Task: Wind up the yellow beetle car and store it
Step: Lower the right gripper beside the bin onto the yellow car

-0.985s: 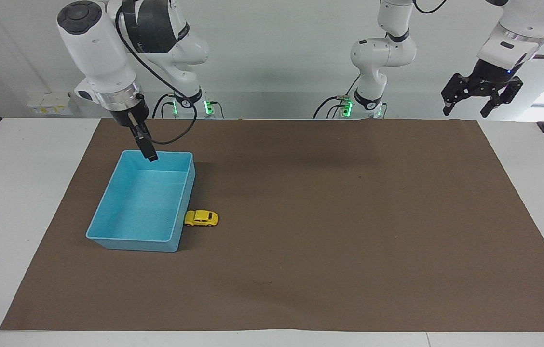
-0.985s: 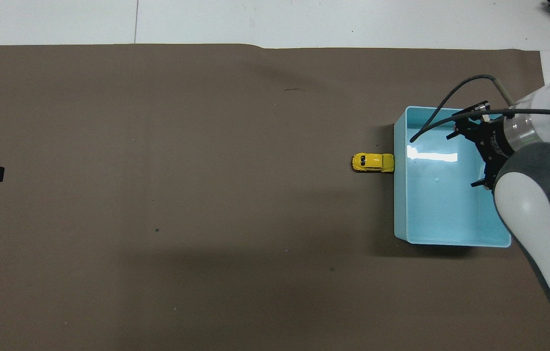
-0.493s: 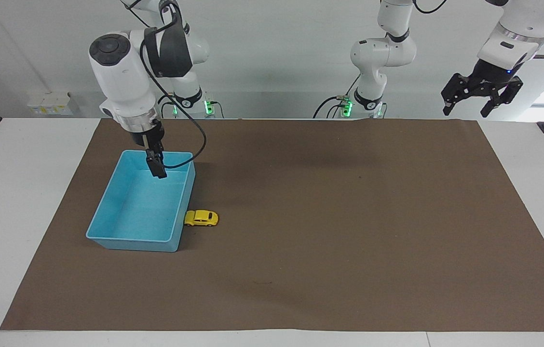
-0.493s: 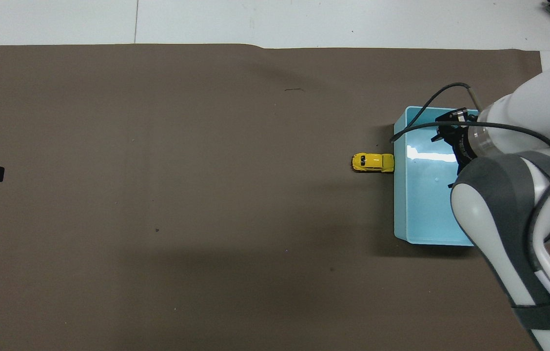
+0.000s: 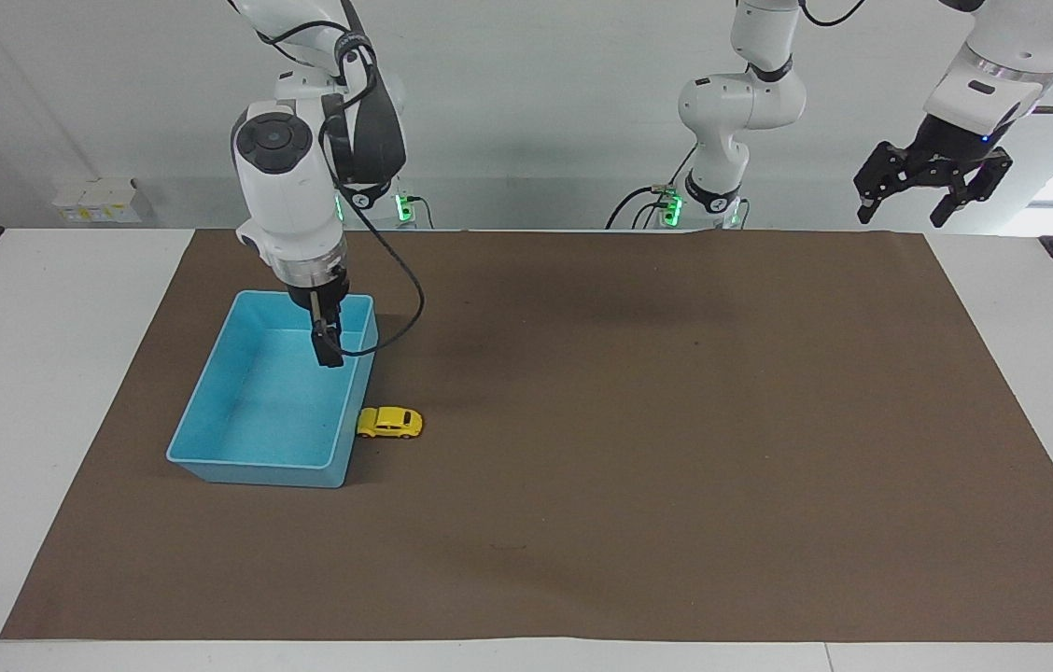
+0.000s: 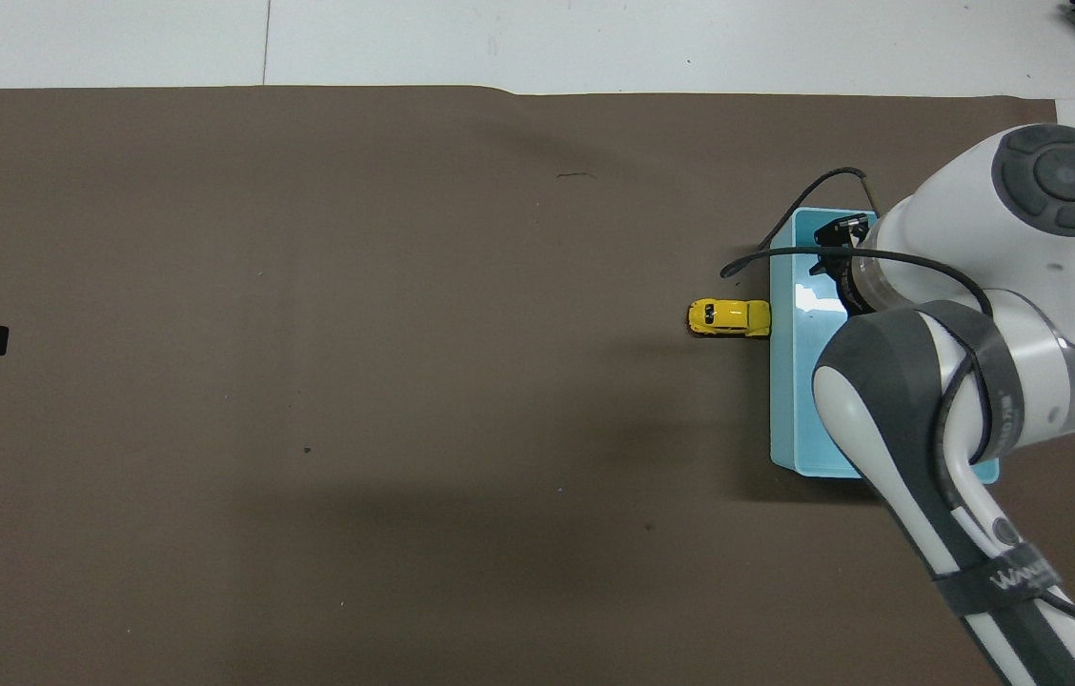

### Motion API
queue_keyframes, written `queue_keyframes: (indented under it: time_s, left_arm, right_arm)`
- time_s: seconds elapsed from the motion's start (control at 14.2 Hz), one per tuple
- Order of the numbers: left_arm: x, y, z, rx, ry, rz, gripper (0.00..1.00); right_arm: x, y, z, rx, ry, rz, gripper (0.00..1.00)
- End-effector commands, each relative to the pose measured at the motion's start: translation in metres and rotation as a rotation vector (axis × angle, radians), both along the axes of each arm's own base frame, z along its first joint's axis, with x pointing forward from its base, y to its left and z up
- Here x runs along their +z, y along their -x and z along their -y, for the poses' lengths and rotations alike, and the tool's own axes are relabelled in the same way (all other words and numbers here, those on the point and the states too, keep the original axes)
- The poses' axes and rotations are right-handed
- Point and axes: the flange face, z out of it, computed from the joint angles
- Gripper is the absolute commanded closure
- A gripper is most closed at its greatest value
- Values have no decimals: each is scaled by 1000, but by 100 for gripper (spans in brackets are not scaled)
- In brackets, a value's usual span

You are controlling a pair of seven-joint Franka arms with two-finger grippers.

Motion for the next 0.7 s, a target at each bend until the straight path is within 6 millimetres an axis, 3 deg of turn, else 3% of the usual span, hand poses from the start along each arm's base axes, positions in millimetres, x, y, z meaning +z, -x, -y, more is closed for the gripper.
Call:
queue_keyframes:
  time_s: [0.0,0.14,0.28,0.63]
  left_arm:
    - [5,4,-2,7,-2,-6,0]
    - [5,4,-2,7,-2,-6,0]
    - [5,4,-2,7,-2,-6,0]
    - [5,4,-2,7,-2,-6,0]
  right_arm:
    - [-6,-2,-5,-24,19,35,0]
    - [-16,-5,-6,-39,21,24,0]
    - [-29,-7,-22,-55,47,34,0]
    - [-55,-11,-26,-93,56,15,0]
